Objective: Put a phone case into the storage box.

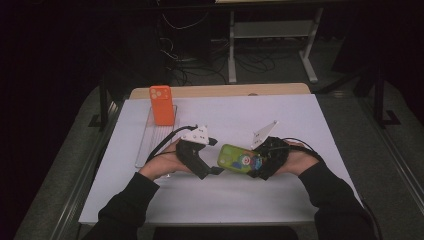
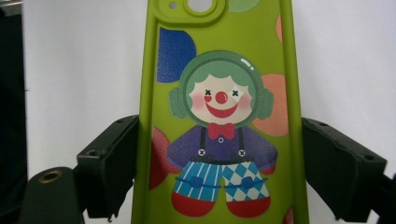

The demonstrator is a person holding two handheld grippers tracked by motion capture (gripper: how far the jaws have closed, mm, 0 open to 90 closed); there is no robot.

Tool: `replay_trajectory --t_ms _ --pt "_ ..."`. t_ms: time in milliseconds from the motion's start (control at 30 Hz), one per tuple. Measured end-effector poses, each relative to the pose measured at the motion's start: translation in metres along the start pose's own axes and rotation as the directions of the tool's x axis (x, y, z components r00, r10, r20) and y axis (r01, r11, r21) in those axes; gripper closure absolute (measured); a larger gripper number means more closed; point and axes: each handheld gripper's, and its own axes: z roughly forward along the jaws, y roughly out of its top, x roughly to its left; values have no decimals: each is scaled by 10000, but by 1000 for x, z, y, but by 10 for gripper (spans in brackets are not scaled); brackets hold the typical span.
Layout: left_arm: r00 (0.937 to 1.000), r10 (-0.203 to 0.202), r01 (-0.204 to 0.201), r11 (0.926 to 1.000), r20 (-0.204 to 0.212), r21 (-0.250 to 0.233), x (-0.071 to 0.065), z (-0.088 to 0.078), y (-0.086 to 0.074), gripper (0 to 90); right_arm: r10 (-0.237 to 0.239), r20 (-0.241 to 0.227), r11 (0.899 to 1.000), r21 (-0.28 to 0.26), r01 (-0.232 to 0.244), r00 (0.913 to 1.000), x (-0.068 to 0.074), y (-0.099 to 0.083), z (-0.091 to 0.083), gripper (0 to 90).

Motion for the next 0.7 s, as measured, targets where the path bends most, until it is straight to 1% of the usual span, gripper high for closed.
replay_trajectory --t_ms 67,100,200,233,267,333,367,433,500,533,600,633,667,700 --pt "9999 -76 75 10000 106 56 -2 0 0 14 -209 -153 9998 50 210 9997 4 2 3 155" --pt "9998 89 -90 9999 165 93 -2 -1 0 14 -300 -201 9995 80 301 9993 5 3 4 155" --pt "9993 210 -217 9996 310 201 -4 1 1 14 -590 -376 9982 121 595 9975 10 7 8 155" --pt "9987 316 -330 9988 388 356 -6 3 0 13 -674 -421 9976 124 680 9968 11 8 9 155" --pt "9986 314 -330 9988 434 367 -7 4 0 14 -778 -545 9968 120 786 9955 14 11 10 155" --pt "9975 439 -470 9974 552 548 -9 7 0 14 -989 -593 9950 103 996 9933 16 13 11 155" --pt "9958 675 -714 9954 616 644 -9 8 0 14 -1084 -649 9940 98 1092 9920 18 15 12 155" --pt "9945 715 -771 9943 768 730 -10 10 -1 14 -1218 -744 9924 65 1226 9898 21 18 13 155" --pt "9899 1013 -1109 9891 990 964 -12 13 -2 14 -1383 -812 9902 91 1395 9871 23 20 14 155" --pt "9881 1091 -1205 9872 1088 1045 -12 14 -2 14 -1414 -856 9897 102 1428 9862 24 22 15 155" --pt "9863 1131 -1270 9852 1202 1153 -14 16 -3 14 -1502 -880 9883 121 1519 9847 26 24 16 155" --pt "9877 950 -1101 9865 1241 1212 -16 18 -4 14 -1529 -913 9879 116 1546 9840 27 25 16 155" --pt "9864 1056 -1218 9842 1256 1286 -16 19 -4 14 -1603 -953 9868 87 1618 9825 28 26 16 155" --pt "9853 1075 -1258 9825 1329 1375 -17 21 -4 14 -1644 -937 9861 98 1660 9819 29 27 17 155"
